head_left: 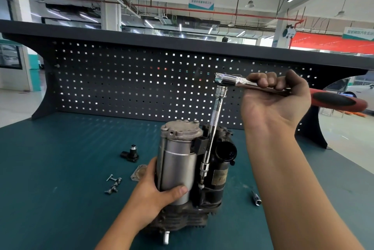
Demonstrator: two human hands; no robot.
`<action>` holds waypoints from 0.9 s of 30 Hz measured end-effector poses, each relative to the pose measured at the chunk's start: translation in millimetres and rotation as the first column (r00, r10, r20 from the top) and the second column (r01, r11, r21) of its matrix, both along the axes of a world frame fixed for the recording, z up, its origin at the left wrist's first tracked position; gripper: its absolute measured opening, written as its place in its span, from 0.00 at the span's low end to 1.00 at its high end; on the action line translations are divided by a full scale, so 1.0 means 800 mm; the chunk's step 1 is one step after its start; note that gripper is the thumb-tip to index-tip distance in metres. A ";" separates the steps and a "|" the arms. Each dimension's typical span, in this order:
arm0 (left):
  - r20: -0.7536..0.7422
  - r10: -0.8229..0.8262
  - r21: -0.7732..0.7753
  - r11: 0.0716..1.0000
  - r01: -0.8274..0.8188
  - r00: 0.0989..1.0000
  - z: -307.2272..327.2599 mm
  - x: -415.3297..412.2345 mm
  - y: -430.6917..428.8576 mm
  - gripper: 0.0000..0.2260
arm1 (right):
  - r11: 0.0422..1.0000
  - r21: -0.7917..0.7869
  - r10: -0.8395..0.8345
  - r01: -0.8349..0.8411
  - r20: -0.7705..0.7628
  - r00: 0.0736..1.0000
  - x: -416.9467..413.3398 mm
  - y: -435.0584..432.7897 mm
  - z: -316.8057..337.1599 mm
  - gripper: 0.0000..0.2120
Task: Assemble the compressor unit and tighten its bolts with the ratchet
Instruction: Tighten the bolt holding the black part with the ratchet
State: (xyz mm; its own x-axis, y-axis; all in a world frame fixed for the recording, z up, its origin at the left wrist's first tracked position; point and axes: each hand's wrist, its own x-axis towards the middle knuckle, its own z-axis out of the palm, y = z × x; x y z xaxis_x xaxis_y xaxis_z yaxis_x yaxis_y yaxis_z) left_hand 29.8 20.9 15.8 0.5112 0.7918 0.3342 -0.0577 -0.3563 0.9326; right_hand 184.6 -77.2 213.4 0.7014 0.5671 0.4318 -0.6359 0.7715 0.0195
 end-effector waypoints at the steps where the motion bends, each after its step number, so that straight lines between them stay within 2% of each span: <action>1: 0.000 -0.001 -0.005 1.000 0.001 1.000 0.000 0.000 0.000 0.36 | 1.000 0.000 -0.026 0.026 0.033 0.999 -0.002 -0.002 -0.001 0.14; 6: 0.001 -0.003 -0.010 1.000 0.003 1.000 0.001 0.000 -0.002 0.35 | 0.989 0.004 -0.143 0.145 0.199 0.969 -0.012 -0.013 -0.009 0.10; 12: -0.016 0.012 -0.001 1.000 -0.012 1.000 0.000 -0.001 -0.001 0.35 | 0.974 0.003 -0.216 0.226 0.308 0.926 -0.020 -0.022 -0.015 0.11; 18: -0.047 0.045 0.010 0.999 -0.044 0.998 0.000 -0.001 0.002 0.39 | 0.958 0.042 -0.281 0.284 0.344 0.896 -0.030 -0.028 -0.020 0.19; 22: -0.081 0.064 0.094 0.994 -0.056 0.995 0.009 -0.004 0.003 0.49 | 0.954 0.042 -0.293 0.296 0.330 0.897 -0.037 -0.031 -0.020 0.17; 27: -0.118 0.023 0.123 0.992 -0.008 0.993 0.017 -0.005 0.004 0.49 | 0.940 0.025 -0.333 0.341 0.300 0.894 -0.046 -0.032 -0.022 0.17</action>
